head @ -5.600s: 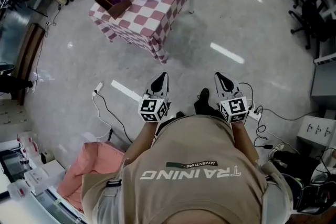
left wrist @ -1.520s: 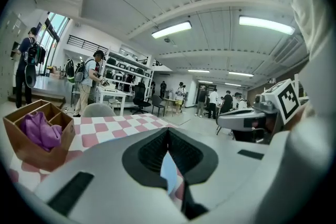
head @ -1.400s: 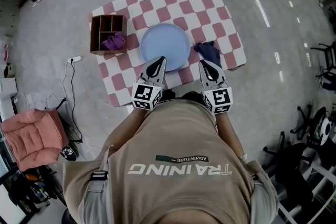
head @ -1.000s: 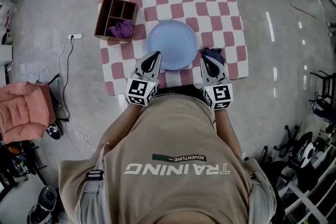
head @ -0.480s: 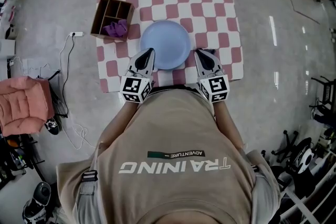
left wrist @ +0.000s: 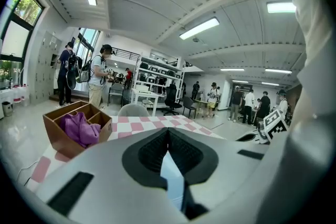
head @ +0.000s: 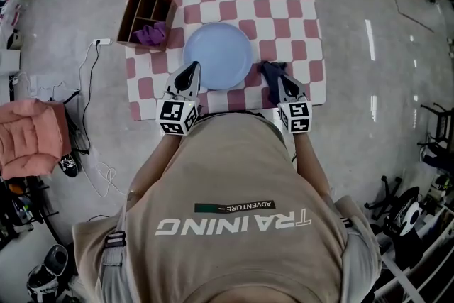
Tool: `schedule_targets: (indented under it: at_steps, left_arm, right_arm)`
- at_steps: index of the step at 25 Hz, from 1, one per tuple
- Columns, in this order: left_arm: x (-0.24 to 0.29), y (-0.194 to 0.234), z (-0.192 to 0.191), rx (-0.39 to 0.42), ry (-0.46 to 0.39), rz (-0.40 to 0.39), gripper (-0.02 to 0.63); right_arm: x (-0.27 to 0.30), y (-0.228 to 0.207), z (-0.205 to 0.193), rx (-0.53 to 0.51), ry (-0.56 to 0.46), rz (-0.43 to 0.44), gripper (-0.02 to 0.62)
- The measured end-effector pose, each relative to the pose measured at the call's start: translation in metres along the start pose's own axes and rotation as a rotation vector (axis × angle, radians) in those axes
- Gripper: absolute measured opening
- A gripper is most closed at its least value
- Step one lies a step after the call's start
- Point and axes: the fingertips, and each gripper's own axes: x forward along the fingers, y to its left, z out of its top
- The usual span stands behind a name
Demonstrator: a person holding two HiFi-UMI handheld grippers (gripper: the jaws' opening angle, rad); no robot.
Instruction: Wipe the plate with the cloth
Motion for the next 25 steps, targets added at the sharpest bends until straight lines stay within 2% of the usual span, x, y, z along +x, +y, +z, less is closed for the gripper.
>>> schedule_targets:
  at_steps: [4, 13, 14, 15, 16, 25]
  left_arm:
    - [0.000, -0.003, 0.000, 0.019, 0.003, 0.007, 0.012]
    - [0.000, -0.016, -0.005, 0.050, 0.005, 0.015, 0.012]
    - [-0.001, -0.016, -0.005, 0.051, 0.004, 0.018, 0.012]
    - [-0.001, -0.017, -0.005, 0.050, 0.003, 0.023, 0.012]
    - [-0.002, -0.016, -0.006, 0.050, 0.002, 0.028, 0.012]
    - [-0.007, -0.006, 0.005, 0.072, -0.022, 0.071, 0.012]
  right_arm:
    - [-0.003, -0.009, -0.021, 0.035, 0.034, -0.002, 0.018]
    - [0.003, -0.004, -0.012, 0.031, 0.031, 0.054, 0.023]
    - [0.006, -0.003, -0.012, 0.028, 0.041, 0.063, 0.088]
    - [0.008, -0.001, -0.014, 0.028, 0.054, 0.072, 0.250]
    - [0.011, 0.000, -0.018, 0.026, 0.068, 0.082, 0.290]
    - [0.025, 0.001, -0.032, 0.019, 0.121, 0.084, 0.290]
